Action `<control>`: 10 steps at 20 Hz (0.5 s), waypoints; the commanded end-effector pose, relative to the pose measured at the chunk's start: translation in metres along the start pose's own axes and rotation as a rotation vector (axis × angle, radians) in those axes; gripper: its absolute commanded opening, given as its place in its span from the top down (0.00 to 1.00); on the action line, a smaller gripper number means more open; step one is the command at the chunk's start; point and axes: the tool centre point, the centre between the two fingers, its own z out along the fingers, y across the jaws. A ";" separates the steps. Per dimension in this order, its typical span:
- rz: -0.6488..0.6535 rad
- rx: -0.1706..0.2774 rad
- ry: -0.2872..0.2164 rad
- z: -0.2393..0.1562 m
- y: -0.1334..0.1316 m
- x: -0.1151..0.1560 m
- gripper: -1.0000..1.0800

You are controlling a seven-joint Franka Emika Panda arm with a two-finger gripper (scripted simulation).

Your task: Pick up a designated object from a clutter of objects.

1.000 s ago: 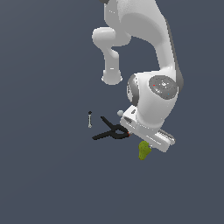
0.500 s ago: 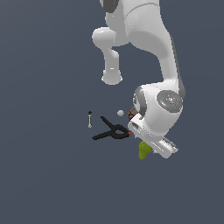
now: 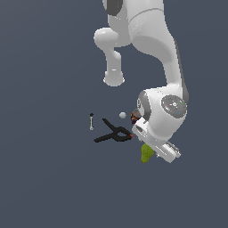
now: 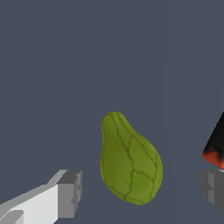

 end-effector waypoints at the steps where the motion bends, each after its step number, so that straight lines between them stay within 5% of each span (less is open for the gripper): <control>1: 0.000 0.000 0.000 0.003 0.000 0.000 0.04; 10: 0.003 0.000 0.000 0.045 0.001 -0.001 0.04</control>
